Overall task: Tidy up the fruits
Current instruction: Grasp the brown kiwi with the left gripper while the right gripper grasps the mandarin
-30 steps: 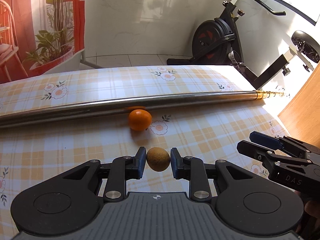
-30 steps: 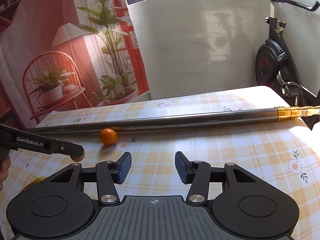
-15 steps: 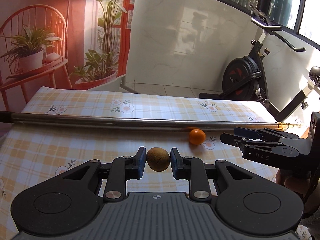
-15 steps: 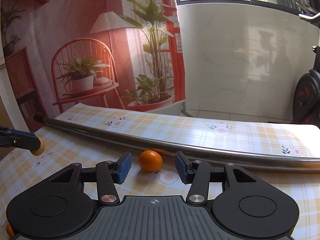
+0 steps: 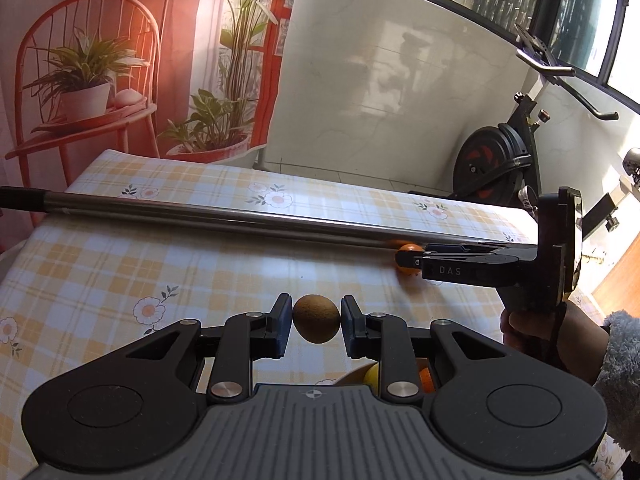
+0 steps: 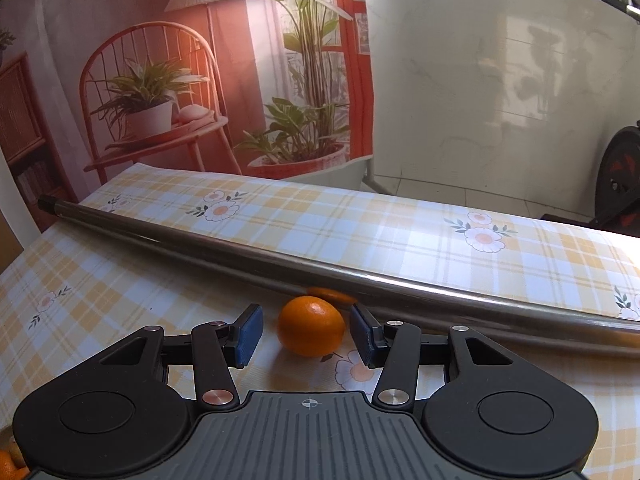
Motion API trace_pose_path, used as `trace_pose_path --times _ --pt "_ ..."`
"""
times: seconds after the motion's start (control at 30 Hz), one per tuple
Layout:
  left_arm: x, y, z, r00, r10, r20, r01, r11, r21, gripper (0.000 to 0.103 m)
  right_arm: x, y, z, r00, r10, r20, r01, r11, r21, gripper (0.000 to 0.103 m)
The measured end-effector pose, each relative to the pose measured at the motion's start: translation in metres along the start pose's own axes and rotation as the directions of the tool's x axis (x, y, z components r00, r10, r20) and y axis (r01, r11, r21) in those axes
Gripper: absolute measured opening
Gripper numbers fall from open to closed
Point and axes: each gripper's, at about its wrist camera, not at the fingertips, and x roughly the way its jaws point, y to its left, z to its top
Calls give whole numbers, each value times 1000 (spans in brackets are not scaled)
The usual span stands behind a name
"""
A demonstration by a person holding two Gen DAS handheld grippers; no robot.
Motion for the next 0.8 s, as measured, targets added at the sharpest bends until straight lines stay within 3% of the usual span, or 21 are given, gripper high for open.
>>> trace_pose_path --times 0.13,0.23,0.4,0.8 --pt "0 5 -4 1000 2 -5 -2 1000 -15 28 8 2 -2 999 -20 -27 20 1000 4 43" --pt "1 6 -5 1000 2 -13 -3 1000 -21 28 10 2 -3 999 -17 -29 17 1000 12 36" --pt "0 5 -8 1000 -4 -24 3 1000 -20 28 0 -1 -3 1000 -15 -22 15 999 32 36" --pt "-16 -10 -17 998 -60 -16 60 998 15 28 -83 3 -16 995 64 79 -73 992 107 36"
